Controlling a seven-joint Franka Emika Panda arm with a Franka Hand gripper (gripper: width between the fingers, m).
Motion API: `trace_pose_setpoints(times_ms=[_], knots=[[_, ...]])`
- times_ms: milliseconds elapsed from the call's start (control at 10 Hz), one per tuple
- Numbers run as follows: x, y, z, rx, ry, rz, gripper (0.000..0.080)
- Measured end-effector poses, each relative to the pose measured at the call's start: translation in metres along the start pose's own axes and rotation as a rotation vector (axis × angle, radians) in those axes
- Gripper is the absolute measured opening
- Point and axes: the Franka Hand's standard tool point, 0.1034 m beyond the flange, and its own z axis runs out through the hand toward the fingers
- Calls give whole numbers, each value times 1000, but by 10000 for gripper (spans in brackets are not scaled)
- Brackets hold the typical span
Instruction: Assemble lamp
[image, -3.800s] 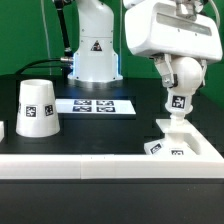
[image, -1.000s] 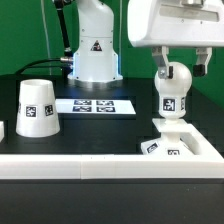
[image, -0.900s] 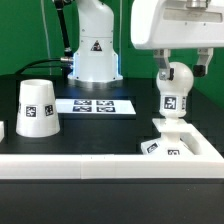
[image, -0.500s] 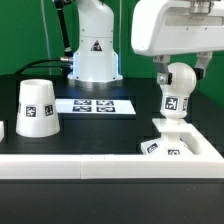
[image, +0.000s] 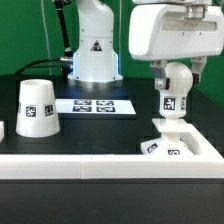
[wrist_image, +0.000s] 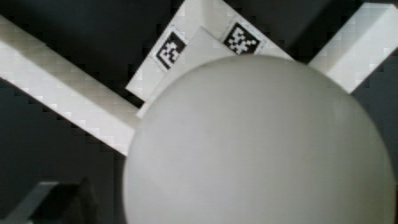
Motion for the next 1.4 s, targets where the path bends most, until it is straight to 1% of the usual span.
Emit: trace_pose_setpoints(times_ms=[200,400,500,600,1000,1100,1200,1300,1400], knots=[[-3,-3,4,-2,6,-1,698],[-3,-2,4,-2,5,0,698],[-3,-2,4,-1,5,-1,610],[-2,-2,4,-1,5,-1,573],[-1,-2,4,0,5,29,573],[-1,-2,5,3,5,108,573],[-2,-3,4,15,-4,254,573],[-2,-8,4,20,-21,421,574],[-3,-9,4,24,-52,528,574]])
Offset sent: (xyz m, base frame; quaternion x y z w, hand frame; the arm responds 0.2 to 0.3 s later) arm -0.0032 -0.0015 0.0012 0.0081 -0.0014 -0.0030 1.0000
